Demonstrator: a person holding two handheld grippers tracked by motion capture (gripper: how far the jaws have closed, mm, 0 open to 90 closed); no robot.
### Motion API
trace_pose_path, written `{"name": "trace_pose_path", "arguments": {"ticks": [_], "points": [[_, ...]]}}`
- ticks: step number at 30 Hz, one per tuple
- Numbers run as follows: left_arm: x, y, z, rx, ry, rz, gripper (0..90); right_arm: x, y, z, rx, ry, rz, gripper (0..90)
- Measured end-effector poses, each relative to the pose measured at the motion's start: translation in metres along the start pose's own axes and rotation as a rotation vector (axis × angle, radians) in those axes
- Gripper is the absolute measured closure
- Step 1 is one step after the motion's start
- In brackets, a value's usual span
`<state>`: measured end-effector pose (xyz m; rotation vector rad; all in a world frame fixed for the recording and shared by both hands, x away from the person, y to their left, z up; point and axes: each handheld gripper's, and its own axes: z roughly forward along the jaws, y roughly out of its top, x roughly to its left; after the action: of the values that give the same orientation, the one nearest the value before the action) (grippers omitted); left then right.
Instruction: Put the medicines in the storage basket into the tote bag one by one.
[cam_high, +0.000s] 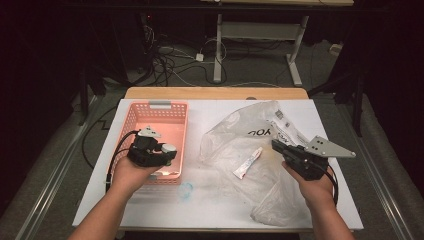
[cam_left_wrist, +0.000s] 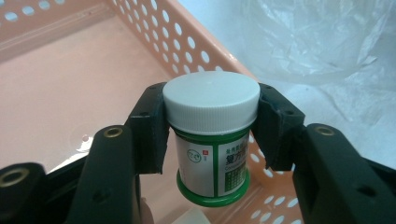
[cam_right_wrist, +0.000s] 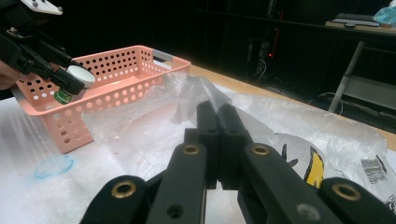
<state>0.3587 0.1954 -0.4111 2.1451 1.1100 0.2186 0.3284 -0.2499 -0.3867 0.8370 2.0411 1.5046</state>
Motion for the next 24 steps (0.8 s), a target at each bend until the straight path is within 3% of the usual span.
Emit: {"name": "trace_pose_path", "arguments": {"ticks": [3,8,14,16,21,24], "points": [[-0.004,-0.005,-0.002,-0.037,0.030,0.015,48.3,0.000,0.000,0.000,0.003,-0.003,0.002,90.0],[-0.015,-0.014,-0.003,-0.095,0.042,0.051,48.3,0.001,0.000,0.000,0.001,-0.002,0.001,90.0],[-0.020,-0.026,-0.002,-0.170,0.017,0.020,48.3,0.003,0.000,0.002,0.007,0.003,-0.008,90.0],[-0.023,-0.027,-0.003,-0.184,0.016,0.042,48.4,0.003,0.000,0.002,0.004,0.001,-0.011,90.0],[-0.026,-0.031,-0.010,-0.227,0.018,0.039,48.4,0.003,0.001,0.000,0.002,-0.001,-0.001,90.0],[-0.025,-0.034,-0.013,-0.266,-0.031,0.001,48.4,0.003,0.001,0.000,-0.002,0.000,-0.009,90.0]]}}
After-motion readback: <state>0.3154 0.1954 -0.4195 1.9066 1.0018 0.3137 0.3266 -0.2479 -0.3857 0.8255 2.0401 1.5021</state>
